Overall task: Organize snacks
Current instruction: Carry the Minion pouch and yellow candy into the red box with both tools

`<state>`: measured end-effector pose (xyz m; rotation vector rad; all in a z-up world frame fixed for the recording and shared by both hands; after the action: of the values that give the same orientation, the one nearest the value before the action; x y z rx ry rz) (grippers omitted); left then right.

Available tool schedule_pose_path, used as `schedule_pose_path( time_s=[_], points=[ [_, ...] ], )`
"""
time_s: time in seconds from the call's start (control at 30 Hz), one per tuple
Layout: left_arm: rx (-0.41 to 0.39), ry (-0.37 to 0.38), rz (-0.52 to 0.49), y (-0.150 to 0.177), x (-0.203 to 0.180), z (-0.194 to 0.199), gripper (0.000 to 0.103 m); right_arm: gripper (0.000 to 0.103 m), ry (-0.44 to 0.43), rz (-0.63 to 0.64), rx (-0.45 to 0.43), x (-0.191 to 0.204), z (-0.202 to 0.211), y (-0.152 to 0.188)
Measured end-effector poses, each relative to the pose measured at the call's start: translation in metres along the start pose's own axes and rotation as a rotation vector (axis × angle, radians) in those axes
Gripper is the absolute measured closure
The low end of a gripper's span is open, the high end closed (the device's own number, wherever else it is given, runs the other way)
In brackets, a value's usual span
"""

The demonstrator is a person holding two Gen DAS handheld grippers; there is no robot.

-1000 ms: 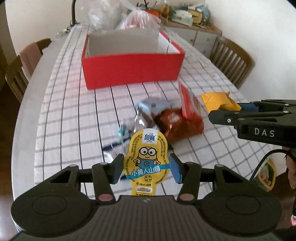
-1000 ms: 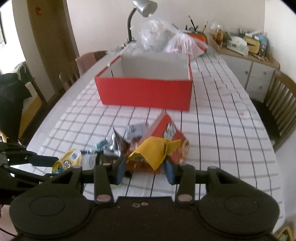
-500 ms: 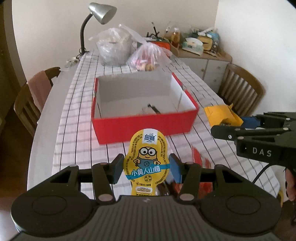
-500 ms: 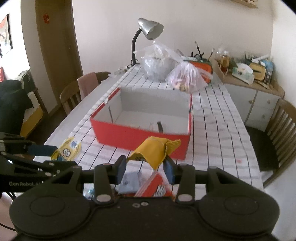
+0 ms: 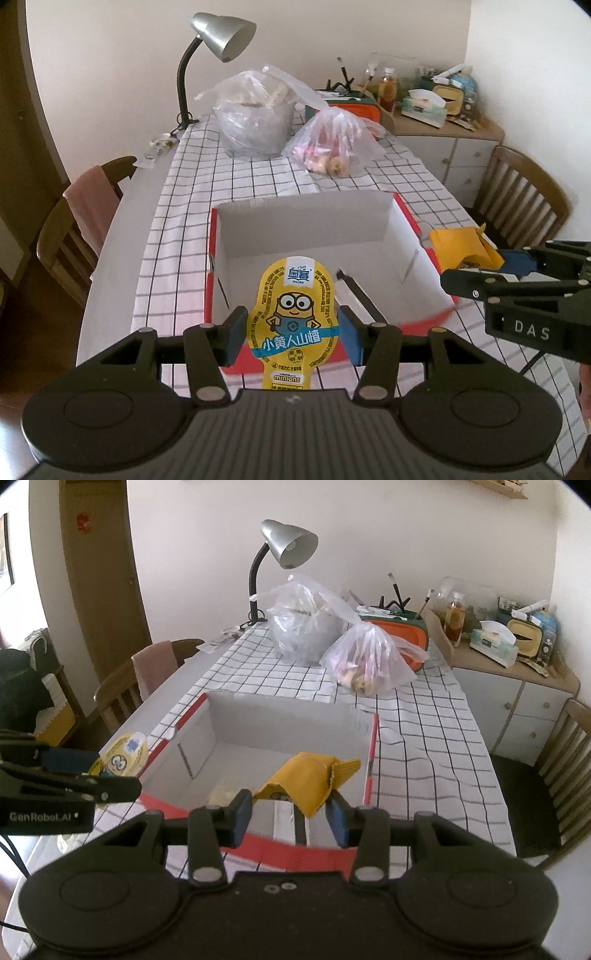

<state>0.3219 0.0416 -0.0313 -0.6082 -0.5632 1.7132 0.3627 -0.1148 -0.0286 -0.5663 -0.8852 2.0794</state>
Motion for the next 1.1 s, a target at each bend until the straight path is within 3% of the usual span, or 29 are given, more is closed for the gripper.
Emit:
schedule_pose_path(
  time_s=[0.53, 1.1],
  points=[
    [0.083, -0.072, 0.011, -0.035, 0.008, -0.081, 0.051, 0.061, -0.033, 0.019, 0.078, -0.024, -0.084, -0.020],
    [0.236, -0.117, 0.036, -0.027, 0.019, -0.150, 0.051, 0.061, -0.136, 0.091, 0.222, -0.006, -0.156, -0.003]
  ],
)
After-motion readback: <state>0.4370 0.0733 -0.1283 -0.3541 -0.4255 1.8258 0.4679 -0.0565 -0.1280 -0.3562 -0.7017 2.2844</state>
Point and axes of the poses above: each gripper's, at about its wrist camera, not at the fingertips, and z roughly against the way its jaws point, x to its left, y to its underside, the point moved 5 cm from there along -z, roughly the way its jaws point, and after that the axes turned 10 degrees about z, right-handed, at the moved point
